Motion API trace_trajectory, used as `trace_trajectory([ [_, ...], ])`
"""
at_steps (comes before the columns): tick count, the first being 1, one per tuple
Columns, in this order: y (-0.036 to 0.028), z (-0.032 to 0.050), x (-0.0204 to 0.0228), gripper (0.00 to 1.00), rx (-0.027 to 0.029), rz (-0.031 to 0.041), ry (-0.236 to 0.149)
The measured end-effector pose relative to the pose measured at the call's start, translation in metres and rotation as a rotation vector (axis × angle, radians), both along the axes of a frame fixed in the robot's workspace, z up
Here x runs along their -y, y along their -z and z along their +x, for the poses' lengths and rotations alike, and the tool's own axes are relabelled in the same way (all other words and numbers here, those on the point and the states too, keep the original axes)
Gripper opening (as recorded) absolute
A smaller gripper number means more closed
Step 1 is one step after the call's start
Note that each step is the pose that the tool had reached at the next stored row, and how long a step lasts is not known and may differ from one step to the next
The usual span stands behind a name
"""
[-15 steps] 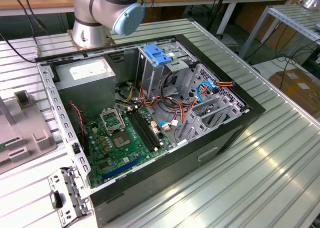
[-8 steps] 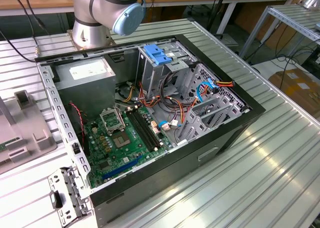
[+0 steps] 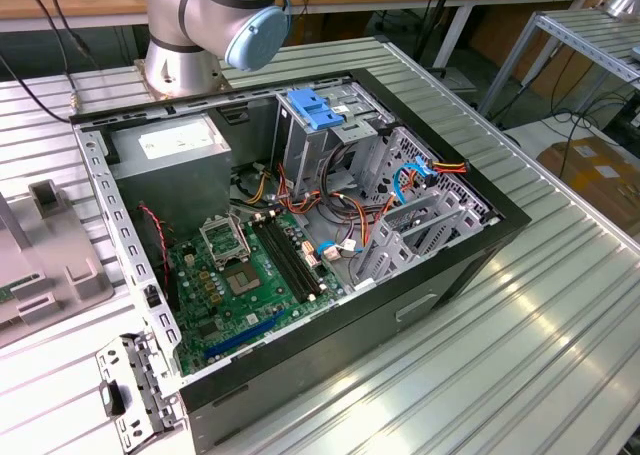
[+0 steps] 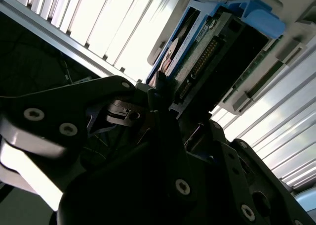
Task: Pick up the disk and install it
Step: 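Pick up the disk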
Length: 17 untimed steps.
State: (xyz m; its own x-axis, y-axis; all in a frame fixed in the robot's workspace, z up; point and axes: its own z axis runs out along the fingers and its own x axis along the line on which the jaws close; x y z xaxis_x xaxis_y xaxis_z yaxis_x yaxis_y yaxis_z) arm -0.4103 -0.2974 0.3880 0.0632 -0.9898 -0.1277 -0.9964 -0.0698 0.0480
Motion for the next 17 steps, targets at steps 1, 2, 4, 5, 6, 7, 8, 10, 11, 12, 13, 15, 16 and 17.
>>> trace_trajectory([
  [1,-0.0005,0.0000,0.0000,0.36,0.0001,0.0002,0.000],
  [2,-0.0014,0.0000,0.0000,0.36,0.0001,0.0005,0.000],
  [4,-0.0030,0.0000,0.0000,0.36,0.0000,0.0016,0.000],
  [5,-0.0034,0.0000,0.0000,0.36,0.0000,0.0020,0.000],
  [6,-0.0039,0.0000,0.0000,0.36,0.0000,0.0026,0.000],
  [7,-0.0045,0.0000,0.0000,0.36,0.0000,0.0034,0.000],
  [8,-0.0051,0.0000,0.0000,0.36,0.0000,0.0039,0.000],
  [10,-0.0057,0.0000,0.0000,0.36,0.0001,0.0049,0.000],
  [11,-0.0060,0.0000,0.0000,0.36,0.0000,0.0056,0.000],
  [12,-0.0063,0.0000,0.0000,0.36,0.0001,0.0064,0.000],
  [13,-0.0065,0.0000,0.0000,0.36,0.0000,0.0072,0.000],
  [15,-0.0072,0.0000,0.0000,0.36,0.0000,0.0104,0.000],
  [16,-0.0075,0.0000,0.0000,0.36,0.0000,0.0121,0.000],
  [17,-0.0078,0.0000,0.0000,0.36,0.0000,0.0133,0.000],
])
